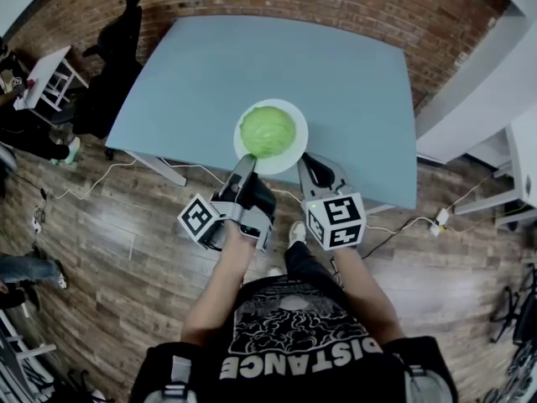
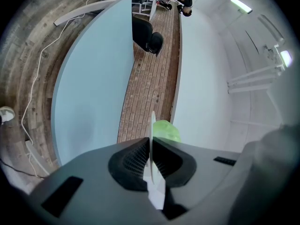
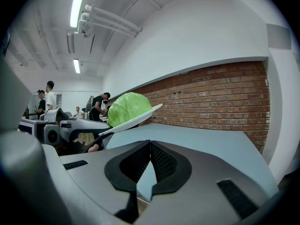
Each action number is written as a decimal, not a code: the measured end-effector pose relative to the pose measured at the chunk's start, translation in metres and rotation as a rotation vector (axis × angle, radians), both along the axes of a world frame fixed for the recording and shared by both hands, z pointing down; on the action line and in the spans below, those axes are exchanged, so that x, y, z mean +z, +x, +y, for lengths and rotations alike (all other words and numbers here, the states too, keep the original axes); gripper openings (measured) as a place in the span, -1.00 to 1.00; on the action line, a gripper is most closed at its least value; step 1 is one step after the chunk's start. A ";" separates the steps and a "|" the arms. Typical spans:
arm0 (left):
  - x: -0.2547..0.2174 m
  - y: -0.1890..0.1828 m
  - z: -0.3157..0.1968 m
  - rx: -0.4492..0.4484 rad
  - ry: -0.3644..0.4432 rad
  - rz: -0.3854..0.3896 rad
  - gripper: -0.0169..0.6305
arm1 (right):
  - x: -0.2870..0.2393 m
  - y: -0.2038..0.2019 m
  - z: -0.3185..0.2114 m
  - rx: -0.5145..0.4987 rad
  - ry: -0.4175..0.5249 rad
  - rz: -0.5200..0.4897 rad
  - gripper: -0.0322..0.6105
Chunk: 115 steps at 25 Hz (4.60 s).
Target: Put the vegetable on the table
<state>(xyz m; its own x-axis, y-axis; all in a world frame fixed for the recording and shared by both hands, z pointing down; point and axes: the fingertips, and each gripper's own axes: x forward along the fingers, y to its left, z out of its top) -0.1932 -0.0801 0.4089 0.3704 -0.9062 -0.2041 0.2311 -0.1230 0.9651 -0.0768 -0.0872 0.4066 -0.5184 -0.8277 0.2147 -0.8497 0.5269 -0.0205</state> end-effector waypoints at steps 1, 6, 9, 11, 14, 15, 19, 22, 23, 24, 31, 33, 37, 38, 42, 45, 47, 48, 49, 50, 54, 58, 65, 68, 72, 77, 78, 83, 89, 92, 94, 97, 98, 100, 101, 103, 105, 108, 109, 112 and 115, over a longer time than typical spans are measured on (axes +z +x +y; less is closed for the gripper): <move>0.002 -0.001 0.002 -0.001 0.002 0.001 -0.91 | 0.001 -0.001 0.001 0.000 0.004 0.000 -0.87; 0.008 0.009 -0.022 0.000 -0.014 -0.005 -0.91 | 0.005 0.011 -0.023 0.002 -0.006 -0.004 -0.87; 0.008 0.024 -0.051 0.000 -0.035 -0.013 -0.91 | 0.004 0.026 -0.052 0.002 -0.024 -0.009 -0.87; 0.010 0.030 -0.062 0.001 -0.041 -0.018 -0.91 | 0.004 0.031 -0.064 0.003 -0.028 -0.011 -0.87; 0.013 0.036 -0.075 0.001 -0.046 -0.024 -0.91 | 0.006 0.039 -0.076 0.007 -0.030 -0.012 -0.87; 0.015 0.038 -0.080 0.001 -0.047 -0.027 -0.91 | 0.006 0.042 -0.081 0.008 -0.030 -0.013 -0.87; 0.021 0.052 -0.098 0.010 -0.050 -0.035 -0.91 | 0.010 0.057 -0.100 0.017 -0.033 -0.018 -0.87; 0.026 0.059 -0.108 0.015 -0.053 -0.045 -0.91 | 0.013 0.064 -0.111 0.019 -0.035 -0.018 -0.87; 0.028 0.061 -0.112 0.014 -0.055 -0.048 -0.91 | 0.014 0.066 -0.116 0.019 -0.036 -0.017 -0.87; 0.030 0.062 -0.117 0.012 -0.058 -0.050 -0.91 | 0.015 0.068 -0.120 0.020 -0.038 -0.016 -0.87; 0.045 0.072 -0.142 0.007 -0.067 -0.057 -0.90 | 0.023 0.082 -0.146 0.017 -0.050 -0.009 -0.87; 0.049 0.075 -0.148 0.002 -0.074 -0.057 -0.90 | 0.024 0.086 -0.153 0.015 -0.053 -0.008 -0.87; 0.059 0.079 -0.160 -0.009 -0.091 -0.068 -0.90 | 0.028 0.096 -0.164 0.017 -0.059 -0.010 -0.87; 0.062 0.080 -0.162 -0.012 -0.092 -0.074 -0.90 | 0.029 0.099 -0.166 0.017 -0.059 -0.012 -0.87; 0.074 0.082 -0.169 -0.015 -0.093 -0.101 -0.90 | 0.034 0.102 -0.174 0.013 -0.068 -0.018 -0.87; 0.082 0.082 -0.168 -0.010 -0.088 -0.121 -0.90 | 0.038 0.099 -0.175 0.007 -0.069 -0.020 -0.87; 0.088 0.081 -0.168 -0.011 -0.094 -0.122 -0.90 | 0.040 0.097 -0.176 -0.002 -0.066 -0.017 -0.87; 0.091 0.080 -0.168 -0.013 -0.097 -0.123 -0.90 | 0.040 0.095 -0.178 -0.006 -0.066 -0.016 -0.87; 0.093 0.080 -0.169 -0.013 -0.100 -0.124 -0.90 | 0.040 0.095 -0.179 -0.008 -0.067 -0.015 -0.87; 0.095 0.080 -0.170 -0.011 -0.103 -0.128 -0.90 | 0.041 0.094 -0.180 -0.010 -0.067 -0.015 -0.87; 0.105 0.079 -0.170 -0.006 -0.118 -0.136 -0.90 | 0.047 0.090 -0.181 -0.019 -0.077 -0.009 -0.87; 0.114 0.081 -0.174 0.015 -0.119 -0.141 -0.90 | 0.049 0.092 -0.186 -0.013 -0.080 0.000 -0.87; 0.130 0.090 -0.185 0.046 -0.143 -0.173 -0.90 | 0.054 0.100 -0.198 0.001 -0.088 0.011 -0.87; 0.138 0.093 -0.189 0.059 -0.162 -0.192 -0.90 | 0.057 0.102 -0.203 0.007 -0.094 0.013 -0.87; 0.146 0.097 -0.195 0.082 -0.172 -0.212 -0.90 | 0.062 0.105 -0.209 0.013 -0.102 0.015 -0.87; 0.155 0.101 -0.203 0.123 -0.187 -0.258 -0.90 | 0.067 0.106 -0.217 0.020 -0.116 0.015 -0.87; 0.157 0.102 -0.204 0.130 -0.192 -0.266 -0.90 | 0.068 0.106 -0.219 0.021 -0.118 0.015 -0.87; 0.169 0.105 -0.209 0.155 -0.221 -0.292 -0.89 | 0.073 0.106 -0.224 0.021 -0.129 0.019 -0.87; 0.180 0.106 -0.216 0.176 -0.251 -0.315 -0.89 | 0.078 0.110 -0.231 0.040 -0.141 0.018 -0.87; 0.185 0.108 -0.218 0.188 -0.270 -0.330 -0.89 | 0.080 0.114 -0.234 0.052 -0.150 0.018 -0.87; 0.187 0.108 -0.219 0.195 -0.280 -0.337 -0.89 | 0.081 0.115 -0.235 0.057 -0.152 0.016 -0.87; 0.190 0.110 -0.223 0.204 -0.280 -0.345 -0.89 | 0.082 0.116 -0.238 0.063 -0.155 0.013 -0.87; 0.191 0.110 -0.224 0.206 -0.279 -0.348 -0.89 | 0.082 0.117 -0.239 0.065 -0.157 0.012 -0.87; 0.193 0.111 -0.226 0.213 -0.282 -0.351 -0.89 | 0.084 0.117 -0.241 0.068 -0.159 0.010 -0.87; 0.193 0.111 -0.227 0.216 -0.284 -0.351 -0.89 | 0.084 0.117 -0.242 0.069 -0.160 0.009 -0.87; 0.194 0.112 -0.228 0.222 -0.294 -0.356 -0.88 | 0.085 0.117 -0.243 0.069 -0.163 0.008 -0.87; 0.196 0.111 -0.229 0.227 -0.302 -0.361 -0.88 | 0.087 0.117 -0.244 0.069 -0.169 0.008 -0.87; 0.198 0.111 -0.230 0.228 -0.309 -0.364 -0.88 | 0.089 0.116 -0.245 0.068 -0.174 0.006 -0.87; 0.199 0.111 -0.231 0.228 -0.308 -0.362 -0.88 | 0.090 0.116 -0.245 0.067 -0.175 0.006 -0.87; 0.201 0.111 -0.231 0.227 -0.331 -0.361 -0.88 | 0.093 0.115 -0.245 0.063 -0.182 0.009 -0.87; 0.203 0.109 -0.233 0.223 -0.339 -0.369 -0.88 | 0.094 0.112 -0.245 0.056 -0.186 0.010 -0.87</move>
<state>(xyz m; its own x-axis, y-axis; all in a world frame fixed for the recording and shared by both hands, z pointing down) -0.0837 -0.3131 0.6121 0.5525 -0.7900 0.2658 -0.1458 0.2223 0.9640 0.0350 -0.3325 0.5008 -0.4697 -0.8009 0.3715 -0.8783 0.4665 -0.1047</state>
